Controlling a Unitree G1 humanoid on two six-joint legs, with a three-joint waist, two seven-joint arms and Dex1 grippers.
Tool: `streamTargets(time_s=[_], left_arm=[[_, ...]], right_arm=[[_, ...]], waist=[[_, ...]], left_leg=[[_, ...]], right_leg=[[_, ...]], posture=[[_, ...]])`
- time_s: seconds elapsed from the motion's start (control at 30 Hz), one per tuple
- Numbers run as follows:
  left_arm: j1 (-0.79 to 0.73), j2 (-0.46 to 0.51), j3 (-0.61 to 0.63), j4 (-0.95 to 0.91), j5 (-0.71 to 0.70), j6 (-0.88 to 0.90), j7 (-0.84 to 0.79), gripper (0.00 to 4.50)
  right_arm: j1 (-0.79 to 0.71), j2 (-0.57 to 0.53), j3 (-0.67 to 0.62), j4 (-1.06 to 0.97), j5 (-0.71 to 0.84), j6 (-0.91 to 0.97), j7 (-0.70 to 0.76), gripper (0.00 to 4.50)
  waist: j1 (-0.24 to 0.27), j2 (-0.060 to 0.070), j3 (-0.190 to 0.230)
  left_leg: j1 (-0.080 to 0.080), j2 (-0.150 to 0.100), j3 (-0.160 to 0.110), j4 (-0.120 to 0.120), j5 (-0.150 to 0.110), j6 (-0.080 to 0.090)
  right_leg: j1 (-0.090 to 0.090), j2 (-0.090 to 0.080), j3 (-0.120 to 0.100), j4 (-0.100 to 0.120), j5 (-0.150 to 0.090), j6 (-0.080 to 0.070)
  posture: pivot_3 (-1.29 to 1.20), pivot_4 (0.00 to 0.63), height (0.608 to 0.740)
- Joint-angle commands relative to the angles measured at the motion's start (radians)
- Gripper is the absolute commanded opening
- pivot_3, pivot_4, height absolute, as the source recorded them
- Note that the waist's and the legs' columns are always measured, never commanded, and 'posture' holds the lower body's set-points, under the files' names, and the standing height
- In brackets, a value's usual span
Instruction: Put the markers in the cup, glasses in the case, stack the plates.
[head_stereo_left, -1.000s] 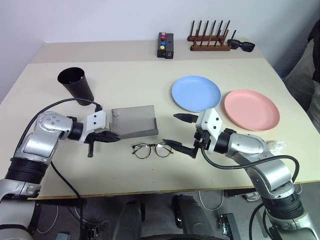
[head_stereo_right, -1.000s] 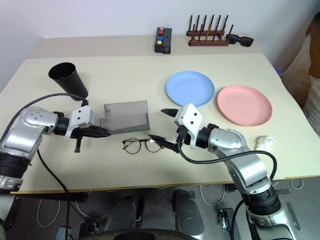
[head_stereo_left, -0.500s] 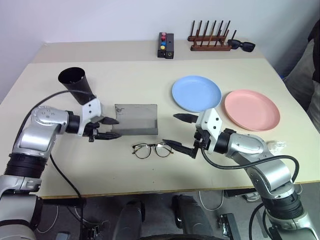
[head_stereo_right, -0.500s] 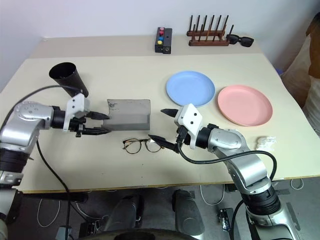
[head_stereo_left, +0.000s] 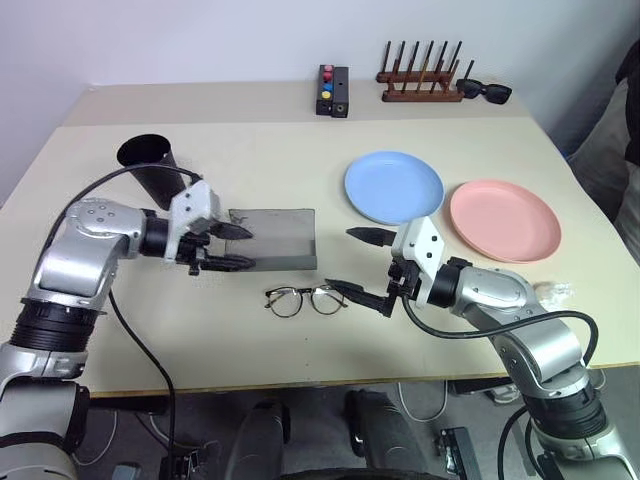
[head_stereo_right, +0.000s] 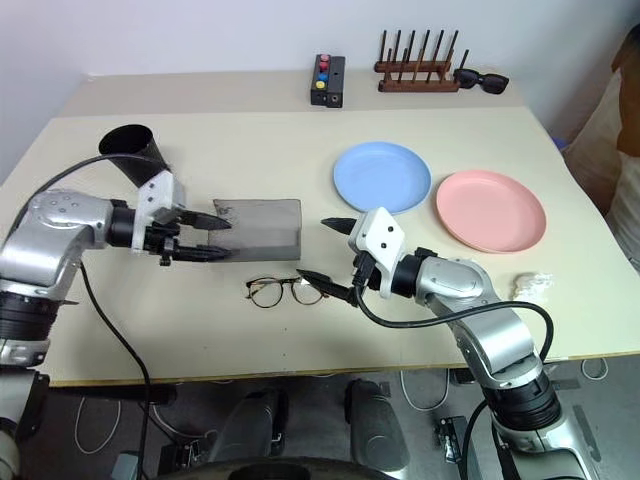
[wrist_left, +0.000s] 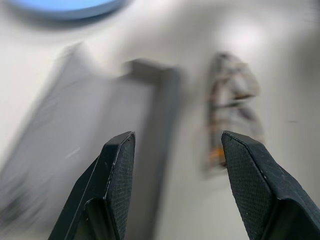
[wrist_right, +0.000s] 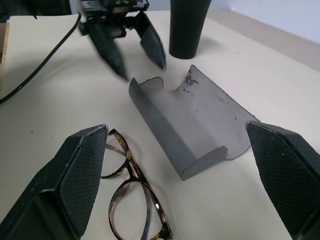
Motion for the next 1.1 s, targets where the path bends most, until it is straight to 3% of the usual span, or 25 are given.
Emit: streamTargets(time_s=[0.03,0.4,1.03,1.1], left_arm=[[-0.004,-0.037,-0.079,-0.116,0.017,0.003,0.008,2.75],[-0.059,-0.112,-0.259,-0.079,0.179,-0.065,0.045,2.75],[-0.103,-0.192,-0.297,0.015,0.261,-0.088,0.036,2.75],[-0.102,-0.193,-0.297,0.015,0.262,-0.090,0.034,2.24]], right_arm=[[0.005,0.000,-0.011,-0.034,0.007,-0.016,0.001,4.50],[0.042,-0.031,-0.007,-0.051,-0.021,-0.021,0.010,4.50],[0.072,-0.057,-0.030,-0.070,-0.011,-0.013,0.015,4.50],[0.072,-0.058,-0.030,-0.071,-0.010,-0.012,0.014,4.50]], waist=[[0.002,0.000,0.000],[-0.001,0.000,0.000],[0.000,0.000,0.000],[0.000,0.000,0.000]], left_leg=[[0.000,0.000,0.000,0.000,0.000,0.000],[0.000,0.000,0.000,0.001,0.000,0.000],[0.000,0.000,0.000,0.002,0.000,0.000],[0.000,0.000,-0.001,0.002,0.000,0.000]], right_leg=[[0.000,0.000,0.000,0.000,0.000,0.000],[0.000,0.001,0.000,0.000,0.000,0.000],[0.000,0.001,0.000,0.001,0.000,0.000],[0.000,0.001,0.000,0.001,0.000,0.000]], posture=[[0.00,0.150,0.735],[0.00,0.150,0.735],[0.00,0.150,0.735],[0.00,0.150,0.735]])
